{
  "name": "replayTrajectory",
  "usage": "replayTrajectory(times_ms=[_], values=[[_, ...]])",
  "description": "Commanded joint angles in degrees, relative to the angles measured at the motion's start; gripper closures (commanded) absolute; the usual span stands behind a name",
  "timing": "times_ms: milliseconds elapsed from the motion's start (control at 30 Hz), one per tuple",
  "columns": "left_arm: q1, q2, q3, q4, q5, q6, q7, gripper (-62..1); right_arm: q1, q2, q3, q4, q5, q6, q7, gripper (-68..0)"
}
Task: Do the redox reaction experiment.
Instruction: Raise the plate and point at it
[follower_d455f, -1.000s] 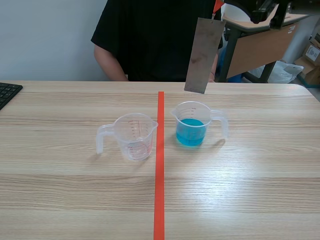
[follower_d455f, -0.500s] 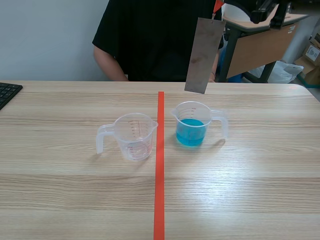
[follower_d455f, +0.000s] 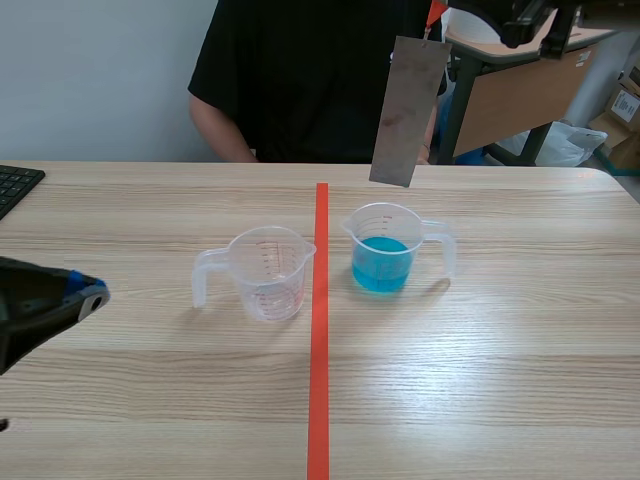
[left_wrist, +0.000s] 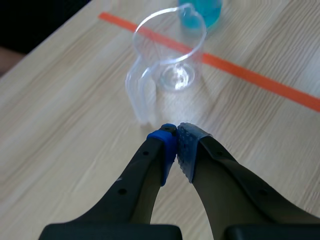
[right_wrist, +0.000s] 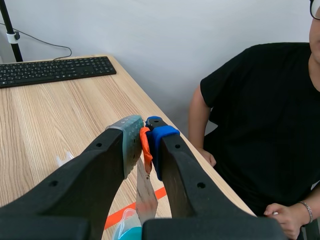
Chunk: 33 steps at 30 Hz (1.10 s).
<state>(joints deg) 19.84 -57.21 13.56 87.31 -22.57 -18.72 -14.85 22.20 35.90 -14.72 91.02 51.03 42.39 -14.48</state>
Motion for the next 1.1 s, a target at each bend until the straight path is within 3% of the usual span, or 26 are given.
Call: replayTrajectory(times_ms=[0,200,467,667,800,1067], values=[[-3.76,1.42,2.93,0.52,-0.33,-0.09,-0.61,-3.2,1.6,0.9,0.9,0.7,0.92,0.33,0.85,-1.7],[-19.45,8.02,14.47,0.22,1.51,1.51,8.24,-3.2,1.6,0.87,0.9,0.7,1.09,0.33,0.85,-1.7],[-33.66,19.58,24.28,-6.16,4.0,3.15,12.79,-3.2,1.6,0.87,0.9,0.7,1.09,0.33,0.85,-1.7],[-41.13,26.8,28.81,-15.74,4.48,4.22,13.42,-3.1,1.6,0.87,0.9,0.7,1.09,0.33,0.85,-1.7],[-45.03,31.12,30.51,-21.66,6.49,4.22,13.2,-3.1,1.6,0.87,0.9,0.7,1.09,0.33,0.85,-1.7],[-49.7,37.48,32.61,-29.2,7.41,4.68,12.83,-3.1,1.6,0.87,0.9,0.7,1.09,0.33,0.83,-1.7]])
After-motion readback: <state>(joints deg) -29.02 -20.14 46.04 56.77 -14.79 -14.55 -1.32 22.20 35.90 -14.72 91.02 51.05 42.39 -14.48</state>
